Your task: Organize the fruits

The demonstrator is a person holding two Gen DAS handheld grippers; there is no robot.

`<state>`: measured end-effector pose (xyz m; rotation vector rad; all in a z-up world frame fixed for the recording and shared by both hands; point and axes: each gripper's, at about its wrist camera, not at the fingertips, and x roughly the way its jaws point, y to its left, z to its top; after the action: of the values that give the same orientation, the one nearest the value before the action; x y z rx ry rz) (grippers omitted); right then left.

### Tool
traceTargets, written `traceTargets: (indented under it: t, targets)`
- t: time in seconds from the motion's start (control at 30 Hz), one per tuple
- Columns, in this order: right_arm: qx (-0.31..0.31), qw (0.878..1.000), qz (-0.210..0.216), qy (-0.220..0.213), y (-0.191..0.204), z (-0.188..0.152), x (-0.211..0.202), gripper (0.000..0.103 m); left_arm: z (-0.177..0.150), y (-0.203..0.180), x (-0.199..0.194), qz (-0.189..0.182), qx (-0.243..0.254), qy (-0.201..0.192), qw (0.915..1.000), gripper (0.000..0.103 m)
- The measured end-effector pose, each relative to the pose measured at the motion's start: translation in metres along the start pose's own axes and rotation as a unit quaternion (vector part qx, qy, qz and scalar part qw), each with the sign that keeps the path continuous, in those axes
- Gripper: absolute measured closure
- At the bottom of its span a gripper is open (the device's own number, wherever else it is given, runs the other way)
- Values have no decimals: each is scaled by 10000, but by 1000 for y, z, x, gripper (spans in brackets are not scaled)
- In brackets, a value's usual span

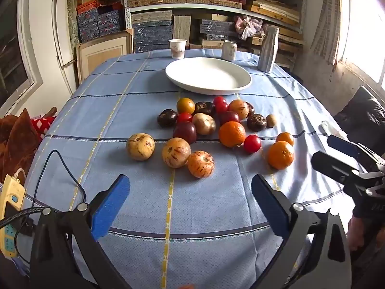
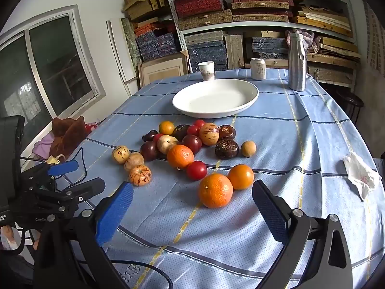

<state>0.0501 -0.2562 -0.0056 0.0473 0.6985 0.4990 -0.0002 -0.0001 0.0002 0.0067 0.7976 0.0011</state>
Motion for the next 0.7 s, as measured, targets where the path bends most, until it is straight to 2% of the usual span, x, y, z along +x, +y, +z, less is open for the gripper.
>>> traceTargets:
  t: [0.37, 0.5, 0.7]
  targets:
    - [197, 9998, 79, 48, -16, 4, -5, 3, -7, 9, 12, -39, -57, 119, 9999, 4]
    - [190, 9998, 85, 67, -2, 4, 0, 3, -8, 10, 10, -24, -59, 127, 9999, 4]
    - [233, 9996, 124, 51, -9, 1, -1, 3, -6, 10, 10, 27, -103, 195, 9998, 4]
